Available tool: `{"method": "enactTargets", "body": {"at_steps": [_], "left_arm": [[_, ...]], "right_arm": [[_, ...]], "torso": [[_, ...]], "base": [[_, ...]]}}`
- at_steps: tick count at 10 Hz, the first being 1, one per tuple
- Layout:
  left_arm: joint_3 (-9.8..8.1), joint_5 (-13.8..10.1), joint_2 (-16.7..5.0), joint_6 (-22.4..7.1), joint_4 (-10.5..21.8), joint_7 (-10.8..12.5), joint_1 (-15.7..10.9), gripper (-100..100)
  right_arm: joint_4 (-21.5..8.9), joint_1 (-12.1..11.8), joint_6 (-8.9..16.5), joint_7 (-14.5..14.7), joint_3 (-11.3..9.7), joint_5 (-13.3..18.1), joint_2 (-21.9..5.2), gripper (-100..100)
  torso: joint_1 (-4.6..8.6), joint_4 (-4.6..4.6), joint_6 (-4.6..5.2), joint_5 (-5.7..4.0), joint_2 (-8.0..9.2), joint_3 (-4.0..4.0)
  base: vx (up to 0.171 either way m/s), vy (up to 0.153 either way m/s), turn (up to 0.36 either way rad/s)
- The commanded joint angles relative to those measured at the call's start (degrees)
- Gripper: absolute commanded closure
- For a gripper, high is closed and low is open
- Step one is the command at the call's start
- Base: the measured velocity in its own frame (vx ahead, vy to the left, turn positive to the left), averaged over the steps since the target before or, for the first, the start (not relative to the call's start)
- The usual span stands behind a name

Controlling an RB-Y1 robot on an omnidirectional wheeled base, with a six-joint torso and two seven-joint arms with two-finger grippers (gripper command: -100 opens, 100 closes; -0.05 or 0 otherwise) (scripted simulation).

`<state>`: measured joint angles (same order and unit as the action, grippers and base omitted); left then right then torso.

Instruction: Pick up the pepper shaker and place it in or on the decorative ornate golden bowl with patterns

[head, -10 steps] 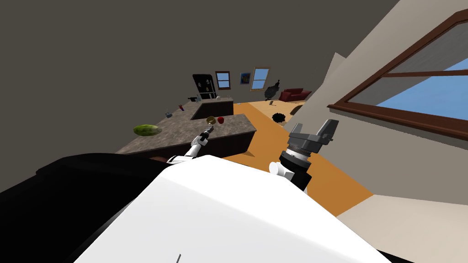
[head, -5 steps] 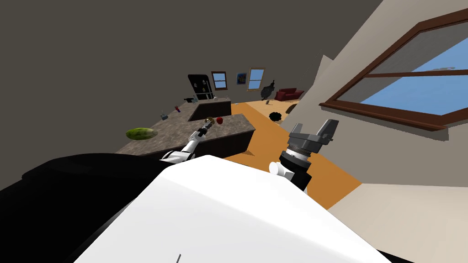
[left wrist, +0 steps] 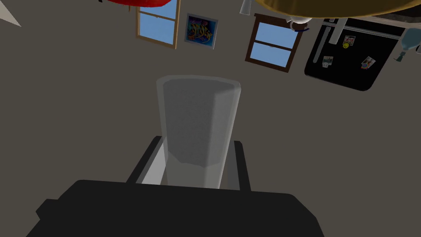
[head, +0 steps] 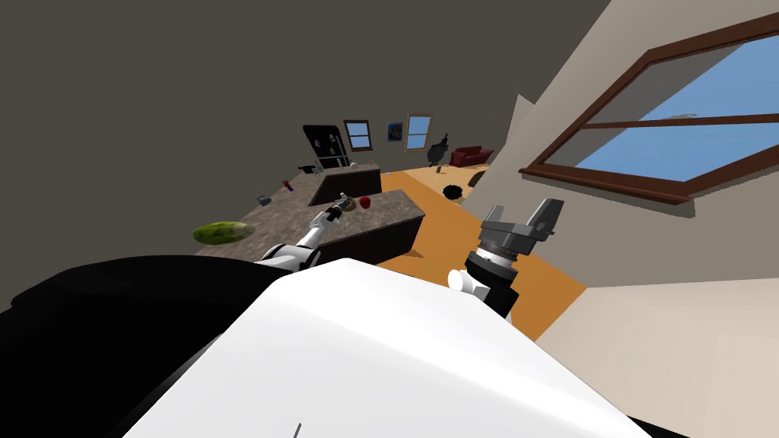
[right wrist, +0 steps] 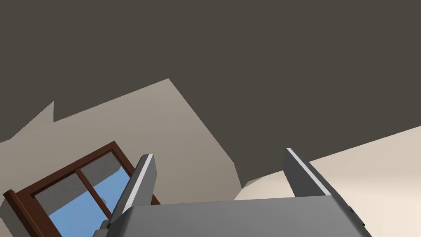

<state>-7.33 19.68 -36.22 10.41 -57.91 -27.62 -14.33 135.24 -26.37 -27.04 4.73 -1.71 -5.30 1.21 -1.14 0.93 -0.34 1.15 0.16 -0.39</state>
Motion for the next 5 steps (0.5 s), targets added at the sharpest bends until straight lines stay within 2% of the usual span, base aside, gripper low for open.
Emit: {"method": "enactTargets", "body": {"at_steps": [1, 4, 5], "left_arm": [[0.85, -0.78, -1.55, -1.97, 0.37, 1.11, -0.85, 100], [1.79, -1.47, -3.47, -4.98, 0.66, 2.19, -2.04, 100], [2.16, -1.43, -4.20, -6.82, 0.57, 2.38, -2.60, 100]], "right_arm": [[0.00, 0.00, 0.00, 0.00, 0.00, 0.00, 0.00, 0], [0.00, 0.00, 0.00, 0.00, 0.00, 0.00, 0.00, 0], [0.00, 0.00, 0.00, 0.00, 0.00, 0.00, 0.00, 0]], "torso": [[0.00, 0.00, 0.00, 0.00, 0.00, 0.00], [-0.06, 0.03, -0.03, 0.00, -0.15, -0.08], [-0.01, 0.04, -0.06, 0.00, -0.13, -0.08]], "base": [[-0.002, 0.134, -0.113], [0.021, 0.142, -0.116], [0.022, 0.128, -0.155]]}}
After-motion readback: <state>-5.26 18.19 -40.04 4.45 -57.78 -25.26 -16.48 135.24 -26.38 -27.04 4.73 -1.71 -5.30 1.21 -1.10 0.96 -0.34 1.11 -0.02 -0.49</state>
